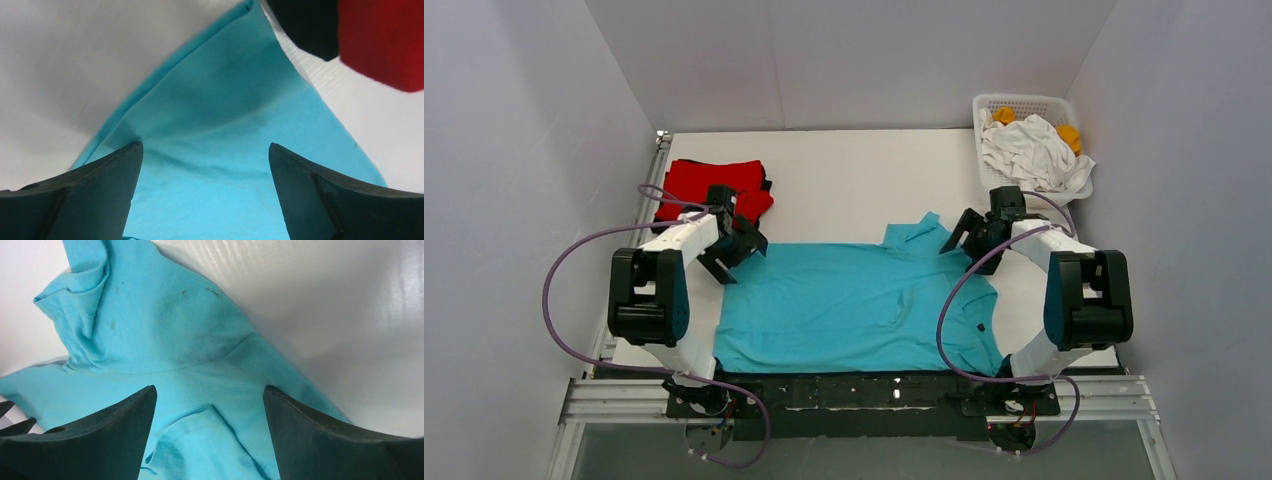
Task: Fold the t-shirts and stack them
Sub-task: Grab the side of the flattened tshirt furthest away from the robot with both arms
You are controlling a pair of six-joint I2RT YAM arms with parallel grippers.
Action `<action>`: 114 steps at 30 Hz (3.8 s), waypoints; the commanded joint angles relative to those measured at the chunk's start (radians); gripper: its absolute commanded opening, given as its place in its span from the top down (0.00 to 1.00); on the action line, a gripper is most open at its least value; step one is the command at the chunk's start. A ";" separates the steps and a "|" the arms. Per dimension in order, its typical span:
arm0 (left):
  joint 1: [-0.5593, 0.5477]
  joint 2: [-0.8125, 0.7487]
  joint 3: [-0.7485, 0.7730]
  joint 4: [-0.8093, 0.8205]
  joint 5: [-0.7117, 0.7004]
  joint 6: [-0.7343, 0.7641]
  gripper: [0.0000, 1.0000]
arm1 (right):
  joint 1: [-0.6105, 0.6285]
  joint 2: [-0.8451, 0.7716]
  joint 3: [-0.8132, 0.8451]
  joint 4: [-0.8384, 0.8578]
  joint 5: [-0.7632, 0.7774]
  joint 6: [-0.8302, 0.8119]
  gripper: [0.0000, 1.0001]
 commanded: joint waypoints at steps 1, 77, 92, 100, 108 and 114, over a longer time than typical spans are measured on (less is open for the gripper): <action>0.007 -0.039 0.078 -0.155 -0.046 0.029 0.02 | -0.060 0.005 -0.048 -0.089 0.075 -0.018 0.13; -0.160 0.392 0.505 -0.423 -0.210 0.165 1.00 | 0.097 0.435 0.866 -0.418 0.301 -0.264 0.17; -0.160 0.390 0.495 -0.430 -0.190 0.152 1.00 | 0.155 0.601 0.895 -0.532 0.289 -0.227 0.33; -0.161 0.399 0.494 -0.432 -0.191 0.150 1.00 | 0.159 0.606 0.864 -0.513 0.256 -0.184 0.55; -0.142 0.440 0.571 -0.463 -0.190 0.160 1.00 | 0.153 0.639 0.996 -0.542 0.330 -0.178 0.99; -0.126 0.468 0.700 -0.508 -0.183 0.192 1.00 | 0.130 0.652 1.124 -0.577 0.349 -0.203 0.99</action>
